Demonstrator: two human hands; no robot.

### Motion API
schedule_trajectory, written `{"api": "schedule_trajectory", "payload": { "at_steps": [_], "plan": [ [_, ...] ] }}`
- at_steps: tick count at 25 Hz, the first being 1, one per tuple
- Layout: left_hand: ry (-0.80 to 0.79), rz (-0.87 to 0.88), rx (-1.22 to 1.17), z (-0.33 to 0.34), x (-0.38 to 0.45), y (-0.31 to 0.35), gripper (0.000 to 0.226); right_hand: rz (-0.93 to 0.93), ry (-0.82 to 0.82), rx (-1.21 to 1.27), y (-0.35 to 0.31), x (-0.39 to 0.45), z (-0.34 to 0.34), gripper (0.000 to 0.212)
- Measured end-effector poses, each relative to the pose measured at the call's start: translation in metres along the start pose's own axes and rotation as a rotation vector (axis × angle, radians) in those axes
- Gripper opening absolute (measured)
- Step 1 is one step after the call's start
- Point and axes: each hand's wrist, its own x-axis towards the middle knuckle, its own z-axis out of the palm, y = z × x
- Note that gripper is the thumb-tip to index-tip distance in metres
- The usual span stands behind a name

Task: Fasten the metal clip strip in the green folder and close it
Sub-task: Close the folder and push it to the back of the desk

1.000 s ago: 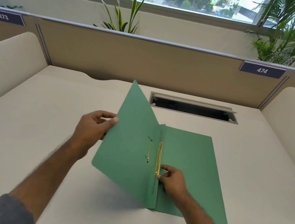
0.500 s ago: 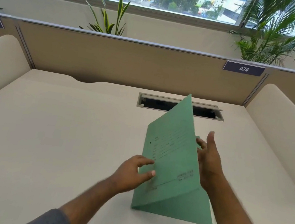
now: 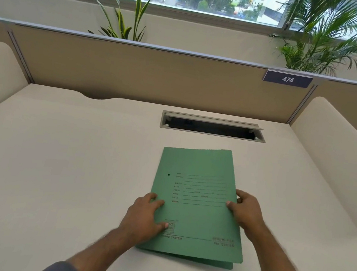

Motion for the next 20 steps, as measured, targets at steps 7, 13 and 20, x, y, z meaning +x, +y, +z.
{"api": "schedule_trajectory", "payload": {
  "at_steps": [7,13,20],
  "plan": [
    [0.040,-0.090,0.102,0.002,-0.013,-0.007,0.076,0.007,-0.037,-0.412,0.027,0.002,0.039,0.040],
    [0.123,-0.319,-0.024,-0.002,-0.021,0.001,0.082,0.021,-0.067,-0.531,0.023,0.005,0.048,0.039],
    [0.084,-0.426,-0.252,-0.009,-0.015,-0.006,0.078,-0.038,-0.023,-0.424,0.018,0.005,0.053,0.045]
  ]
}}
